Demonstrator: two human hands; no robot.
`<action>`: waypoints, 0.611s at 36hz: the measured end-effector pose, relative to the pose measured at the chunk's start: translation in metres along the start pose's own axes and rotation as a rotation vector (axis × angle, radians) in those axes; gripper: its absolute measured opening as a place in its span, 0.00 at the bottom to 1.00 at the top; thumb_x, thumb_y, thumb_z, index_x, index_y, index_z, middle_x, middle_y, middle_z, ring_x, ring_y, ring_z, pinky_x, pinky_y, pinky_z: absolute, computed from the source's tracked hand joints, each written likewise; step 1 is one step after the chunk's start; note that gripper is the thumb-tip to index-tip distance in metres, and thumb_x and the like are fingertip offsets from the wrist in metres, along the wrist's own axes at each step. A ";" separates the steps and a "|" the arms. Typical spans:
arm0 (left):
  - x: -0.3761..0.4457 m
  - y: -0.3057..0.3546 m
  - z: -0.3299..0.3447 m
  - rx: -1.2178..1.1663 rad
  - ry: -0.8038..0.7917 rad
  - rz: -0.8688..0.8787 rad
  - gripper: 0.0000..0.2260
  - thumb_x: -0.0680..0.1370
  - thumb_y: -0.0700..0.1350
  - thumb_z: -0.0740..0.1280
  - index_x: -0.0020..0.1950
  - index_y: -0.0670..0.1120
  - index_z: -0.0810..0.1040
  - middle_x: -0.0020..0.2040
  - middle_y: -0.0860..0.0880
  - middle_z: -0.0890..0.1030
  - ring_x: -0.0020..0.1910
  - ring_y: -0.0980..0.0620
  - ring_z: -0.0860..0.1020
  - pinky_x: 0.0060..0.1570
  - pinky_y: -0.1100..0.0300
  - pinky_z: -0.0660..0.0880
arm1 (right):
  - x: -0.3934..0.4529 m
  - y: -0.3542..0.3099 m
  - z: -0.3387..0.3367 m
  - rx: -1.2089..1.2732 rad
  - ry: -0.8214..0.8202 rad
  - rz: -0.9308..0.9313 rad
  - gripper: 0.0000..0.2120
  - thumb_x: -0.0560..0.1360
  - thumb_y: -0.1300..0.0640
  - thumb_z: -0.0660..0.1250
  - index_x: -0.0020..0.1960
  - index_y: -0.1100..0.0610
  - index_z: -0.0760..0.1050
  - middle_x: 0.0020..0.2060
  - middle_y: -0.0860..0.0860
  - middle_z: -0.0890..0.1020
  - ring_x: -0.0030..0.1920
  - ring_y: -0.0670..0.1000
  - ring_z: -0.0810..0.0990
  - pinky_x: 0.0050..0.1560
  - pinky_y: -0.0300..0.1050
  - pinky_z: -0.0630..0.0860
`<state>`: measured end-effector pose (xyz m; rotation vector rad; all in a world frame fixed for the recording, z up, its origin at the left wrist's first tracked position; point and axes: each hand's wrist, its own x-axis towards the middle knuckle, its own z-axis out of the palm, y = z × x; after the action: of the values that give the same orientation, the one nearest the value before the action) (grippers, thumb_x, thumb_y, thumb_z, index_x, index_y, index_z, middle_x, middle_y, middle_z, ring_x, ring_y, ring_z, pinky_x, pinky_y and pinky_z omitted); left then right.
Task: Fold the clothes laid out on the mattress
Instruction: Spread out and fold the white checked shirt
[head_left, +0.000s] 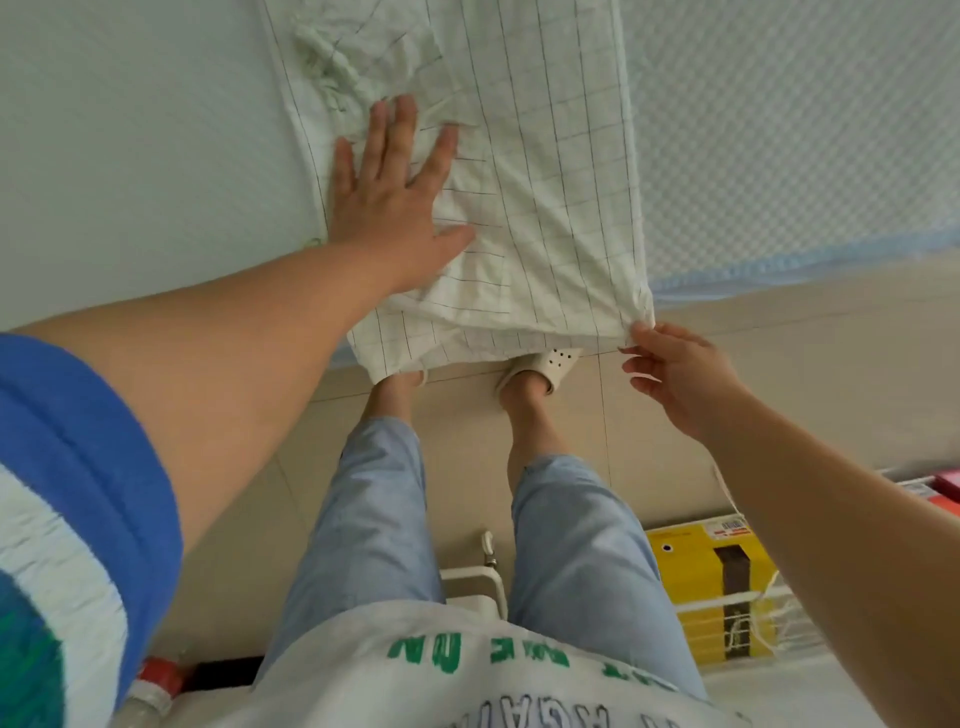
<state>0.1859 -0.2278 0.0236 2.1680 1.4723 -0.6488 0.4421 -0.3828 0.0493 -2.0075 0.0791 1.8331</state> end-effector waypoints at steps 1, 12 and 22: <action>-0.001 -0.001 -0.003 -0.009 -0.005 0.005 0.39 0.74 0.66 0.56 0.75 0.57 0.35 0.75 0.46 0.32 0.73 0.47 0.32 0.71 0.44 0.36 | -0.001 -0.002 0.000 -0.005 0.023 0.001 0.05 0.76 0.58 0.66 0.42 0.54 0.76 0.32 0.47 0.81 0.32 0.46 0.77 0.37 0.40 0.73; -0.063 0.018 0.006 -0.256 0.185 -0.032 0.31 0.72 0.49 0.65 0.74 0.49 0.61 0.78 0.43 0.49 0.76 0.45 0.45 0.72 0.49 0.43 | 0.002 -0.002 0.012 -1.002 0.257 -0.451 0.20 0.71 0.52 0.69 0.59 0.52 0.66 0.48 0.47 0.77 0.43 0.49 0.75 0.36 0.42 0.65; -0.101 0.030 0.050 -0.227 0.136 -0.020 0.35 0.73 0.48 0.67 0.76 0.51 0.55 0.78 0.46 0.49 0.76 0.46 0.45 0.71 0.49 0.41 | 0.005 0.017 0.017 -1.131 0.393 -0.668 0.36 0.75 0.48 0.65 0.76 0.52 0.50 0.71 0.52 0.67 0.62 0.59 0.74 0.51 0.54 0.73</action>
<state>0.1747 -0.3414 0.0476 2.0575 1.5555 -0.3264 0.4216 -0.3911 0.0389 -2.5285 -1.6099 1.0464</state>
